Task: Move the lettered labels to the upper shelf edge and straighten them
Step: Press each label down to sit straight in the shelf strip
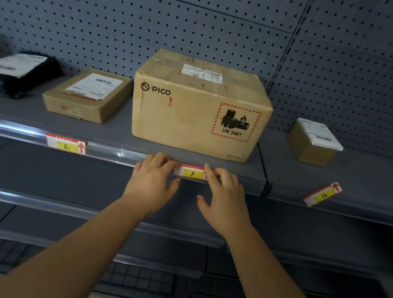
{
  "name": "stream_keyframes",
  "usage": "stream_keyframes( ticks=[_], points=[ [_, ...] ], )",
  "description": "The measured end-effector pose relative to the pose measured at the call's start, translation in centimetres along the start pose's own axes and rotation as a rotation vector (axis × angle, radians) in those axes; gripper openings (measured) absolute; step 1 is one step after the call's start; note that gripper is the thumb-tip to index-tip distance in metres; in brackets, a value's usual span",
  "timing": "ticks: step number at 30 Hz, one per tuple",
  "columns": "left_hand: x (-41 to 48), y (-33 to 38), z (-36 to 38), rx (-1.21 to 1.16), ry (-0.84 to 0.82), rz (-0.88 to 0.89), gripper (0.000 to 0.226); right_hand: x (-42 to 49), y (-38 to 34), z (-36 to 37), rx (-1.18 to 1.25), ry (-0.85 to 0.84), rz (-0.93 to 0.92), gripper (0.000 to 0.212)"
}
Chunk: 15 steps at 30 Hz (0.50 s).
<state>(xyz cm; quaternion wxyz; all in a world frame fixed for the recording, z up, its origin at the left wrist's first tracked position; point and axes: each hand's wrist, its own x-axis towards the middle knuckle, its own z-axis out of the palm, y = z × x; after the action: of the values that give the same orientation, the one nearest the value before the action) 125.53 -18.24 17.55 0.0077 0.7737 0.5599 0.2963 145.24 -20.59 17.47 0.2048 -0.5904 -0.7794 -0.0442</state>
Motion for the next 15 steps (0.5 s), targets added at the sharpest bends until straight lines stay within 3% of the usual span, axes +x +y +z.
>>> stream_keyframes(
  ticks=[8,15],
  points=[
    [0.74,0.63,0.20,0.061,0.036,-0.010,0.033,0.97,-0.35,0.00,0.023,0.063,0.030,0.051],
    [0.19,0.61,0.20,0.107,0.018,0.015,0.036,0.95,-0.49,0.21,0.062,0.038,0.093,0.052]
  ],
)
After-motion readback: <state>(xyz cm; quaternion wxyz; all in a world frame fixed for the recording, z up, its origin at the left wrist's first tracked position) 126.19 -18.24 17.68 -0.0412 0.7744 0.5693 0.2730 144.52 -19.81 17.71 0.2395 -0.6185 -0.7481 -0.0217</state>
